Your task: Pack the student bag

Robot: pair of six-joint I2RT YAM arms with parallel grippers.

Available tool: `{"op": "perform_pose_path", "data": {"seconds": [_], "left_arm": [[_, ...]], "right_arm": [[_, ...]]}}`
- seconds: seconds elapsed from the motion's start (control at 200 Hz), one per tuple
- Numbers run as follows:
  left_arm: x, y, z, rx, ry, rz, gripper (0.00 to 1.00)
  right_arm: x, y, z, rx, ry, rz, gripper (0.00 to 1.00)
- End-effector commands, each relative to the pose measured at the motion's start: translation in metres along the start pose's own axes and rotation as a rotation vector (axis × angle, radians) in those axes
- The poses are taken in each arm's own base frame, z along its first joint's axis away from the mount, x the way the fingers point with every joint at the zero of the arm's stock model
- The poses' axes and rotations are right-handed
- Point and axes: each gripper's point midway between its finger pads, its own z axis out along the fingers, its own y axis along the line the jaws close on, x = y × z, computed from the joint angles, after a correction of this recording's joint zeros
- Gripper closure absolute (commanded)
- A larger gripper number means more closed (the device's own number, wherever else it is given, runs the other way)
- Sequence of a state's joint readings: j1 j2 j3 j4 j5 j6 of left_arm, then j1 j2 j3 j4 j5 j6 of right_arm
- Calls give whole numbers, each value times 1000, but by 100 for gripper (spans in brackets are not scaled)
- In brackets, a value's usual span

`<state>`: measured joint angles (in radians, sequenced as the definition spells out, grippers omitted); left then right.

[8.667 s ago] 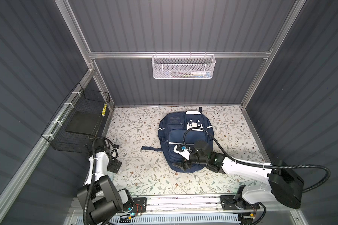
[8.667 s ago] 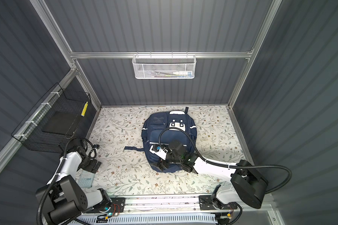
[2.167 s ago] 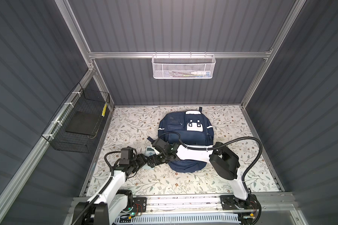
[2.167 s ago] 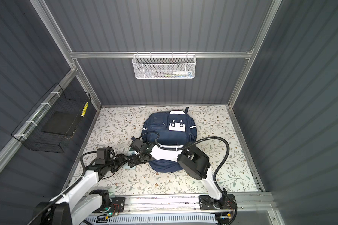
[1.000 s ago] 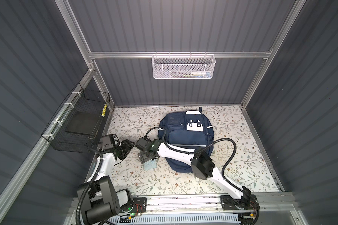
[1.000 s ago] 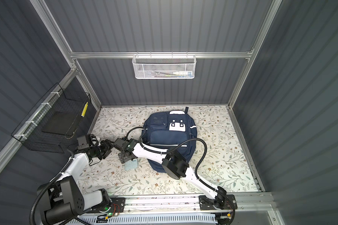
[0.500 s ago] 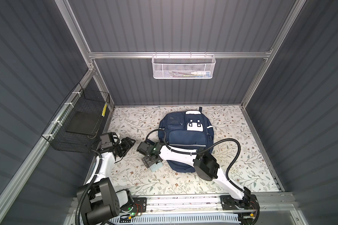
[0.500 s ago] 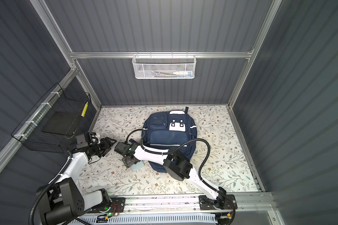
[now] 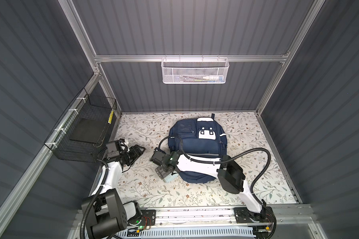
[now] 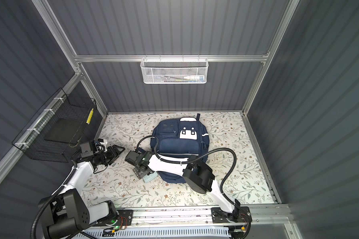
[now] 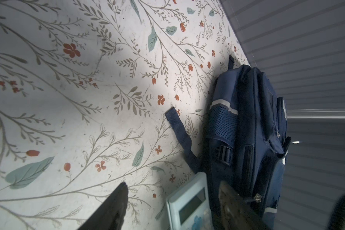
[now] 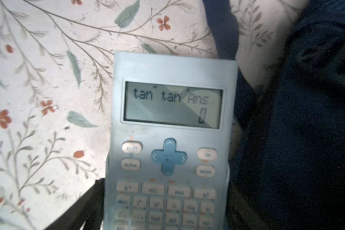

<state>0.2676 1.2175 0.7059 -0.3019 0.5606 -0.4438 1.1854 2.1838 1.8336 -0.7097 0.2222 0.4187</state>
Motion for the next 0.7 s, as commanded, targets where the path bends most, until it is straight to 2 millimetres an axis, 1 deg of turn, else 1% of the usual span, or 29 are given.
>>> {"op": "perform_pose_path", "data": {"seconds": [0.0, 0.04, 0.105, 0.165, 0.225, 0.265, 0.41, 0.475, 0.55, 0.625, 0.695], "left_arm": [[-8, -22, -5, 33, -20, 100, 26], [-8, -27, -4, 37, -15, 107, 26], [-8, -37, -3, 23, -13, 159, 26], [-3, -52, 2, 7, -4, 248, 26], [8, -77, 9, 48, 28, 348, 26], [13, -88, 14, 54, 41, 390, 26], [20, -121, 23, 44, 17, 562, 26], [34, -144, 31, 90, 49, 670, 26], [59, -169, 44, 123, 111, 824, 26], [82, -187, 55, 119, 163, 989, 26], [98, -203, 60, 141, 177, 1109, 26]], "right_arm": [[-21, -6, -51, -12, -118, 42, 24], [-19, -8, -61, -16, -124, 56, 24], [-13, -18, -78, -4, -131, 78, 24], [-4, -30, -92, 18, -134, 98, 24], [9, -47, -102, 55, -126, 120, 24], [19, -59, -107, 80, -118, 136, 24], [64, -110, -118, 153, -76, 247, 24], [86, -137, -123, 187, -63, 299, 24], [107, -167, -131, 204, -64, 375, 24], [125, -193, -139, 205, -78, 448, 24], [138, -215, -148, 221, -106, 500, 24]]}}
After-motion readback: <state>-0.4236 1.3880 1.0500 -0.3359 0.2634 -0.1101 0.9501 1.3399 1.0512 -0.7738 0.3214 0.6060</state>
